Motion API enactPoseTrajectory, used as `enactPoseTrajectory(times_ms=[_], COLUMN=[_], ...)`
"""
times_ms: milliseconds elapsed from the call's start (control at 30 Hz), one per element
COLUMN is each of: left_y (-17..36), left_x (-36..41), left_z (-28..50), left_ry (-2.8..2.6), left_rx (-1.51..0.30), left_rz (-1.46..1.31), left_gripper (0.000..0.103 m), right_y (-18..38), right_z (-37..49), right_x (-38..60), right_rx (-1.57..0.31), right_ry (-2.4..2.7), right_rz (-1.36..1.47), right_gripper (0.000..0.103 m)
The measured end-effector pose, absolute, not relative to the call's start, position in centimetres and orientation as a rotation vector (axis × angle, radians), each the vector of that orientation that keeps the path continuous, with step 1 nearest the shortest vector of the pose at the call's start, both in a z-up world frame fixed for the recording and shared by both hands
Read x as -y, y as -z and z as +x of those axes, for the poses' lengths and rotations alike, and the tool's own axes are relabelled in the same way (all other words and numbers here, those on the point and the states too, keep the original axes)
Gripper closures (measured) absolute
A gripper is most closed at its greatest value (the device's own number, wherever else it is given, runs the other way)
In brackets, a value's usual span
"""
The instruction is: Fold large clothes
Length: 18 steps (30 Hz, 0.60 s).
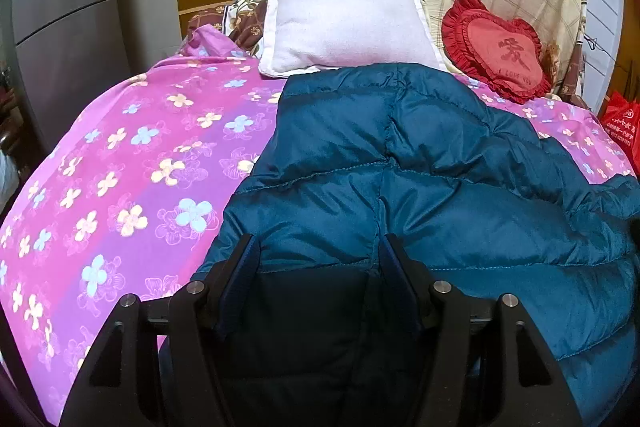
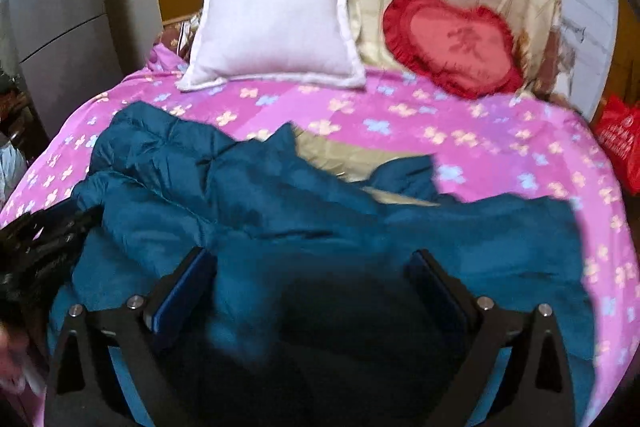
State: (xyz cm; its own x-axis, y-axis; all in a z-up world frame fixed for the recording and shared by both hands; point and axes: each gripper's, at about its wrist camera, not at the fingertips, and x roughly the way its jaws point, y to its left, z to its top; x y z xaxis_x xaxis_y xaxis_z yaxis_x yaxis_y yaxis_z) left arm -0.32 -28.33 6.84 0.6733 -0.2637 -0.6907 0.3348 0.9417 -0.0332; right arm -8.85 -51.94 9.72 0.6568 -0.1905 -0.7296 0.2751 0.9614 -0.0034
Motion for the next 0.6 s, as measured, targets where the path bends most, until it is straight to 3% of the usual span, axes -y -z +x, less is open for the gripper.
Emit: enactPoseTrajectory(times_ms=[200, 600], left_y=[-6.8, -6.6], left_x=[28.4, 28.3], left_z=[-0.4, 0.2], left_ry=[0.332, 0.328], left_rx=[-0.756, -0.769], left_rz=[0.102, 0.1], left_gripper=[0.06, 0.056], right_y=[-10.8, -5.1], right_z=[-14.4, -16.1], right_x=[57.8, 65.2], right_rx=[-0.811, -0.849], right_ry=[0.423, 0.539], right_rz=[0.081, 0.292], right_gripper=[0.003, 0.0])
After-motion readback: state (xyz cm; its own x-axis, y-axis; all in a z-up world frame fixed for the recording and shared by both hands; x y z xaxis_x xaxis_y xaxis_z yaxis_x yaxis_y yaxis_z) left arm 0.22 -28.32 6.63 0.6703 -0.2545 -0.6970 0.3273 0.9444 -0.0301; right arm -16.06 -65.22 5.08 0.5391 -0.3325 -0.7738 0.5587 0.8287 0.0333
